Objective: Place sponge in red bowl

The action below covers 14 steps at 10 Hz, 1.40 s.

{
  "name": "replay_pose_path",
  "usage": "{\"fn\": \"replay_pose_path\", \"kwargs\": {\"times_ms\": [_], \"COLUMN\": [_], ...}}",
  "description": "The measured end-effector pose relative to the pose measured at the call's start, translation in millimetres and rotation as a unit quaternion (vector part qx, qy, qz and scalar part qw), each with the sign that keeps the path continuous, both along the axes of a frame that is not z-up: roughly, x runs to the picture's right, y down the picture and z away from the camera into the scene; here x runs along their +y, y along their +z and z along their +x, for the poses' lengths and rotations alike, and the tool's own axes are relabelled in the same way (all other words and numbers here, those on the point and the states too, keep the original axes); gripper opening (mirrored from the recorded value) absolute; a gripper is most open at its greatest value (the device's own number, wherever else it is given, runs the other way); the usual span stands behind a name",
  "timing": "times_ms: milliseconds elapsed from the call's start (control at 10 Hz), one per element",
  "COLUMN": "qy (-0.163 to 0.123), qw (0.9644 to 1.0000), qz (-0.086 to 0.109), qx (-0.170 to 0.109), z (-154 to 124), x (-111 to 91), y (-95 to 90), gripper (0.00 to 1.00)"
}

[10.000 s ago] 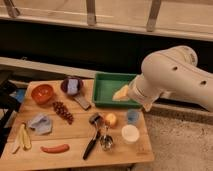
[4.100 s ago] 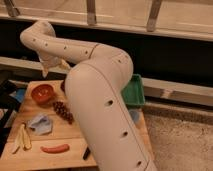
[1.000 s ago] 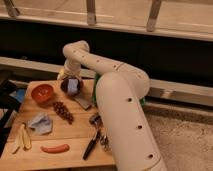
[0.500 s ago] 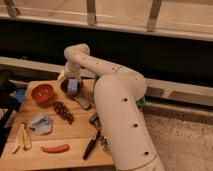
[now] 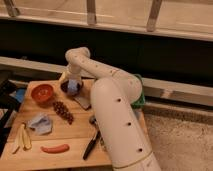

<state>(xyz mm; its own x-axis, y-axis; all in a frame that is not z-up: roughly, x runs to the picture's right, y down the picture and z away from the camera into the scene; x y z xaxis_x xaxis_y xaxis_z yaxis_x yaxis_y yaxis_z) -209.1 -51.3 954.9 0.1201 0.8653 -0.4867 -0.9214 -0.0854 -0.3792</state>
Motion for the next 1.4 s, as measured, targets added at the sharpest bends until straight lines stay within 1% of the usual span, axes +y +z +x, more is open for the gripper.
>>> {"fn": "replay_pose_path", "kwargs": {"times_ms": [300,500,700,800,900,1200,1300,1400], "qy": [0.004,0.007,0.006,0.006,0.006,0.006,0.008,0.009], "qw": [0.9999,0.9998,0.9997,0.9996,0.9996,0.9995,0.9995,0.9995], "qz": [-0.012,-0.018,-0.024,-0.026,-0.028,-0.029,-0.027,-0.026], "qx": [0.000,0.000,-0.004,-0.005,-0.007,-0.014,-0.016,-0.018], "z": [-3,-2,-8,-8,-7,-12,-11,-11], "x": [9,12,15,17,19,22,20,18], "y": [13.2,22.4,27.1,28.9,30.9,30.6,29.0,26.5], "gripper": [0.80,0.80,0.80,0.78,0.70,0.40,0.28,0.20]}}
